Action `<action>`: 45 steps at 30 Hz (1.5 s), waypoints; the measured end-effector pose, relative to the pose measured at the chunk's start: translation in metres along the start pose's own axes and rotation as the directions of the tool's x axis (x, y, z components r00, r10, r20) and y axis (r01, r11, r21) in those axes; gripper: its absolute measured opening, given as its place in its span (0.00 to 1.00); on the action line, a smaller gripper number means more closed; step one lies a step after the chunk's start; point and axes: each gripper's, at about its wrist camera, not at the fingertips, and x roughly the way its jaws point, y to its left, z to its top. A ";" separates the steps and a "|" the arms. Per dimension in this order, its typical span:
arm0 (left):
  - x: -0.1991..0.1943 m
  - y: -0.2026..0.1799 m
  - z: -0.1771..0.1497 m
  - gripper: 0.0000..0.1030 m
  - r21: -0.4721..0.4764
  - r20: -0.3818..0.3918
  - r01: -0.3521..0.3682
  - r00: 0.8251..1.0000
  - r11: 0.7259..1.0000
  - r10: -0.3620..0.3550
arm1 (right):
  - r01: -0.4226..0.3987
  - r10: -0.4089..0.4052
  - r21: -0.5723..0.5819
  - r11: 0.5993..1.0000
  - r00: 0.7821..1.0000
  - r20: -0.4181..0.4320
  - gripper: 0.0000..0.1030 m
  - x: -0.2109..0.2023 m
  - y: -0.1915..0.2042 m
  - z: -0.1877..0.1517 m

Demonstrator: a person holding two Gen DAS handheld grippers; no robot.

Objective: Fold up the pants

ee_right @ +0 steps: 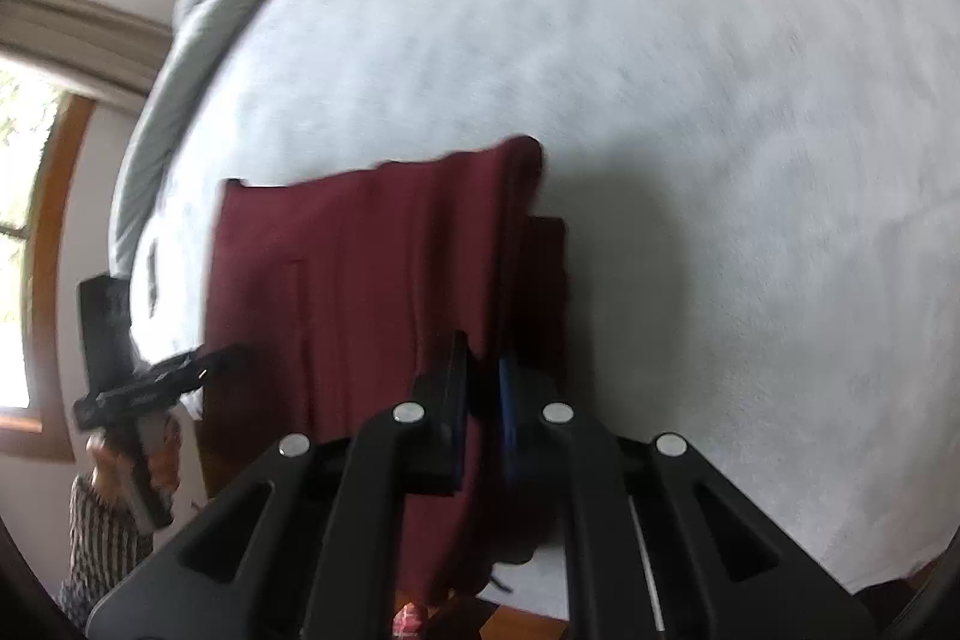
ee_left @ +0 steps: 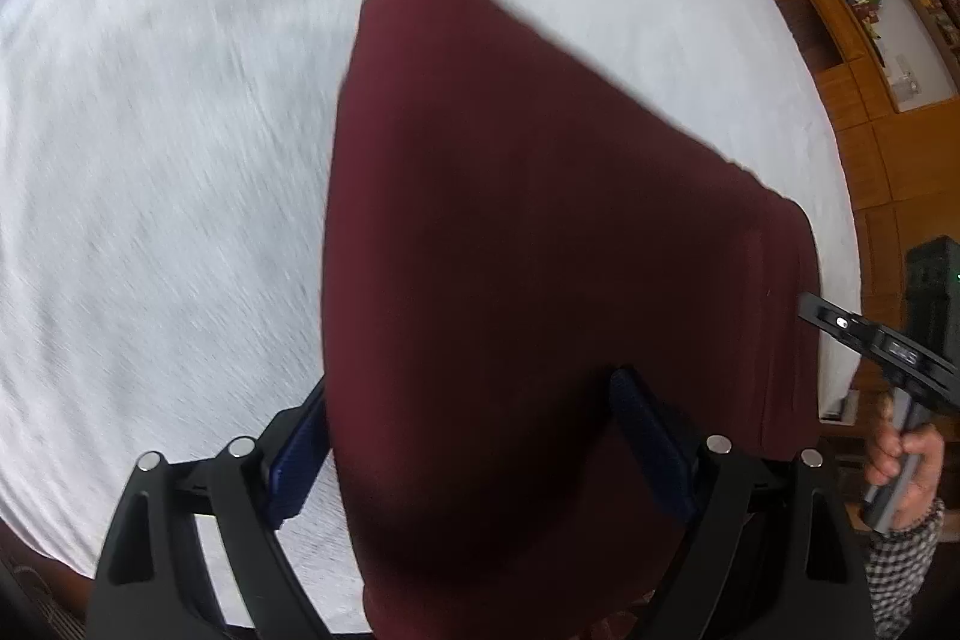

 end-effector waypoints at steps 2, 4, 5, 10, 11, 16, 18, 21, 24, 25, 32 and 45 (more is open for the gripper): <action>0.000 0.002 -0.002 0.87 -0.004 0.013 0.008 1.000 1.000 -0.008 | 0.015 -0.015 -0.014 1.000 1.000 0.007 0.08 0.006 0.006 0.000; -0.003 0.002 -0.003 0.87 -0.012 0.010 0.024 1.000 1.000 -0.024 | 0.018 -0.018 -0.037 0.999 1.000 0.014 0.11 0.001 0.012 -0.002; -0.004 0.002 -0.003 0.87 -0.013 0.006 0.032 0.999 0.999 -0.032 | 0.007 -0.006 -0.050 0.999 1.000 0.021 0.19 -0.005 0.014 -0.003; -0.017 0.014 -0.006 0.87 -0.003 -0.025 0.106 0.994 0.994 -0.106 | -0.110 0.112 -0.026 0.994 0.992 0.065 0.61 -0.033 0.009 -0.015; -0.017 0.018 -0.008 0.87 -0.009 -0.030 0.121 0.992 0.993 -0.121 | -0.139 0.141 -0.022 0.990 0.988 0.065 0.62 -0.038 0.006 -0.020; -0.013 0.035 -0.013 0.87 -0.049 -0.039 0.150 0.988 0.987 -0.152 | -0.141 0.142 -0.013 0.990 0.990 0.013 0.72 -0.033 -0.004 -0.038; -0.013 0.036 -0.017 0.87 -0.042 -0.042 0.158 0.986 0.987 -0.160 | -0.140 0.140 -0.004 0.990 0.990 -0.010 0.72 -0.026 -0.008 -0.045; -0.013 0.034 -0.022 0.87 -0.016 -0.052 0.153 0.987 0.988 -0.154 | -0.156 0.156 0.012 0.988 0.987 -0.032 0.72 -0.018 -0.014 -0.052; -0.012 0.021 -0.021 0.87 0.016 -0.054 0.121 0.991 0.992 -0.120 | -0.153 0.154 0.011 0.988 0.987 -0.042 0.72 -0.014 -0.012 -0.057; -0.012 0.018 -0.020 0.87 0.026 -0.053 0.106 0.993 0.994 -0.104 | -0.153 0.153 0.011 0.988 0.987 -0.046 0.72 -0.012 -0.012 -0.057; -0.008 0.002 -0.022 0.90 0.043 -0.033 0.033 0.999 0.999 -0.031 | -0.120 0.121 0.008 0.993 0.991 -0.056 0.75 0.001 0.002 -0.055; 0.011 -0.024 -0.012 0.97 0.039 -0.040 0.006 0.999 0.999 -0.004 | -0.155 0.155 0.014 0.988 0.983 -0.103 0.80 0.029 0.011 -0.046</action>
